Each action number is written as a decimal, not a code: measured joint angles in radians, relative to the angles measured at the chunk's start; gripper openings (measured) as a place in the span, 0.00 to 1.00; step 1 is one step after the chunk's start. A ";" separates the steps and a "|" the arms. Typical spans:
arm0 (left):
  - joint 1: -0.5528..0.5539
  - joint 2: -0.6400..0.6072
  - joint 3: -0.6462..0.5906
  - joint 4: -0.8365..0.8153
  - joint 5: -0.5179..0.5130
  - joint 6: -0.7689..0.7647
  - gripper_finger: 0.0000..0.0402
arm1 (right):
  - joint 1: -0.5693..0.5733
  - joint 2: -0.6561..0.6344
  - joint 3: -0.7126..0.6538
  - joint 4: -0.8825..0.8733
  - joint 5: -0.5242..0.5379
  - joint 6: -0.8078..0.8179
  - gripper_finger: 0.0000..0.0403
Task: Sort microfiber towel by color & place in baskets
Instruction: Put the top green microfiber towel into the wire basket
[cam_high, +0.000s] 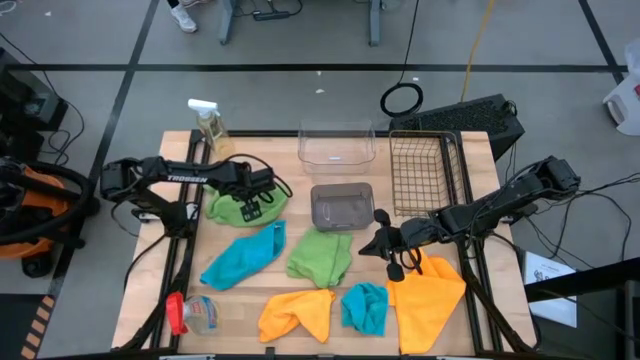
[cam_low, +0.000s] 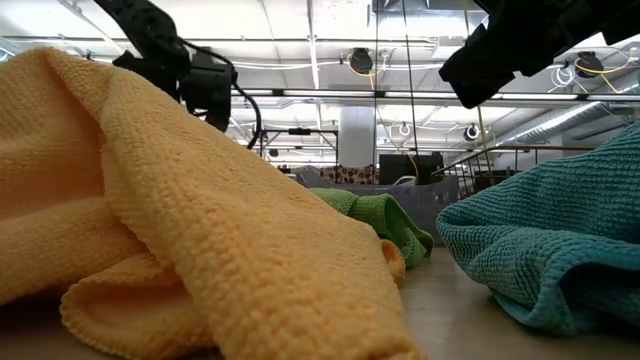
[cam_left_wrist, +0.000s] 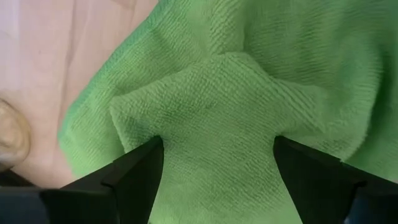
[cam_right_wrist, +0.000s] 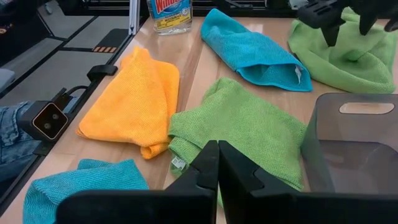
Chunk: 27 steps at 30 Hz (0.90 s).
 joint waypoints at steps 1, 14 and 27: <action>0.001 0.000 -0.013 0.013 0.000 0.006 0.77 | 0.000 0.000 0.000 0.000 0.000 -0.001 0.00; 0.003 -0.005 -0.136 0.201 0.045 0.028 0.77 | 0.000 0.000 0.000 0.000 0.000 -0.001 0.00; 0.002 -0.002 -0.151 0.251 0.061 0.039 0.47 | 0.000 0.000 0.000 0.038 0.000 -0.001 0.00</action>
